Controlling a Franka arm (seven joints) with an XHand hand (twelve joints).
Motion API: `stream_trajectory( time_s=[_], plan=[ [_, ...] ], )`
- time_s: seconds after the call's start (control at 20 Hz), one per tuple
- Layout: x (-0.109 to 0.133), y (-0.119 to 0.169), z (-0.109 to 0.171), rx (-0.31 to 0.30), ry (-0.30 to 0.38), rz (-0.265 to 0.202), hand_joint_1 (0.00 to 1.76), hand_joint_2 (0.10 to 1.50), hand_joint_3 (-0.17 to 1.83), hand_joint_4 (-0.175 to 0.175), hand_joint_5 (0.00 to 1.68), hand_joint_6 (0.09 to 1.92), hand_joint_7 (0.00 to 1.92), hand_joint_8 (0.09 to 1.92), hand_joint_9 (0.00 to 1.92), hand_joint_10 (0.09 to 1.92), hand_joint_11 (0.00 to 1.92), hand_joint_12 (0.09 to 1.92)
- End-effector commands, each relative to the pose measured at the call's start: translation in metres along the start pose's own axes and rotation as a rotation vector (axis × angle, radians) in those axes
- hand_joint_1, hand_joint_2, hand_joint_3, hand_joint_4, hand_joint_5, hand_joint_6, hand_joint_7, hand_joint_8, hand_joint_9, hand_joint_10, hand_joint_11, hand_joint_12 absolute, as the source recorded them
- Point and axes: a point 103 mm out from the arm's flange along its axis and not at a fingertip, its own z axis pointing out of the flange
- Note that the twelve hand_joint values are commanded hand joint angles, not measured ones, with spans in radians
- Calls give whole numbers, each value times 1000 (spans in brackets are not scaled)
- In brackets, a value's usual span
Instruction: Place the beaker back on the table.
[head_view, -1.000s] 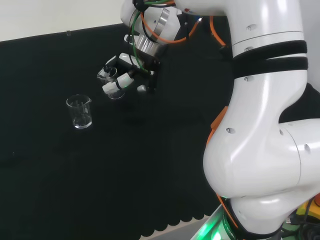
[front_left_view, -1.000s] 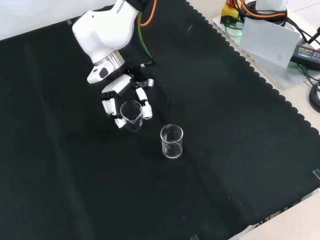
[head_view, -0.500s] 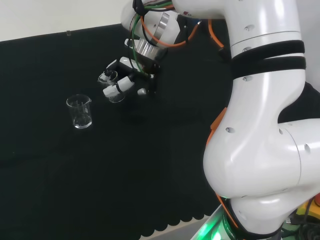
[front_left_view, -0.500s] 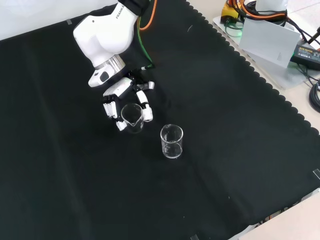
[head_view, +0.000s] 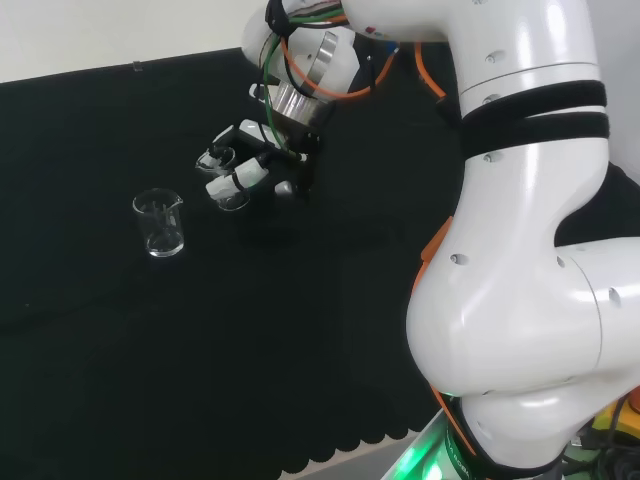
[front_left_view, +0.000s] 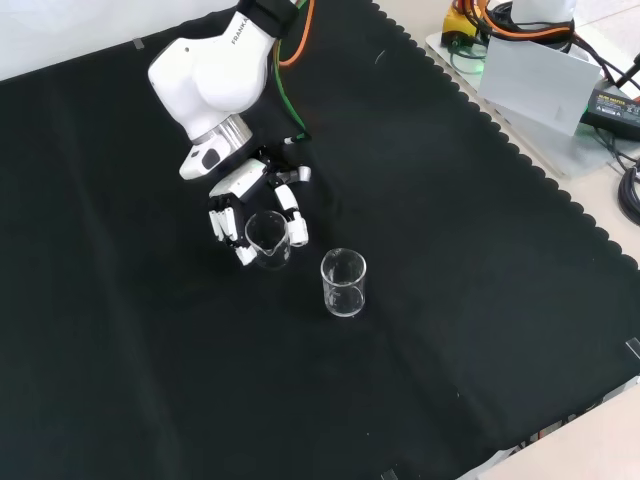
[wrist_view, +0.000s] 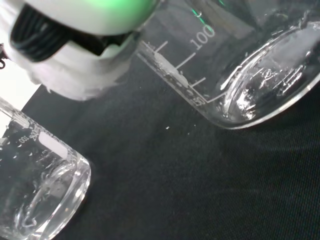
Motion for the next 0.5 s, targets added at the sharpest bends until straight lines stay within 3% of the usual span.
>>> stream_trajectory(
  time_s=[0.05,0.2,0.4,0.5],
  plan=[
    [-1,-3,3,24,18,-8,1082,782,358,57,992,769,1423,87,1415,87,769,1081],
    [1,-4,4,36,11,-11,1037,608,596,5,742,832,1257,87,1227,87,478,1227],
    [5,-6,3,28,-12,-10,998,547,642,-43,452,716,994,87,992,87,176,1320],
    [8,-7,2,33,-36,-9,983,541,632,-54,388,599,866,87,886,87,71,1343]
  ],
)
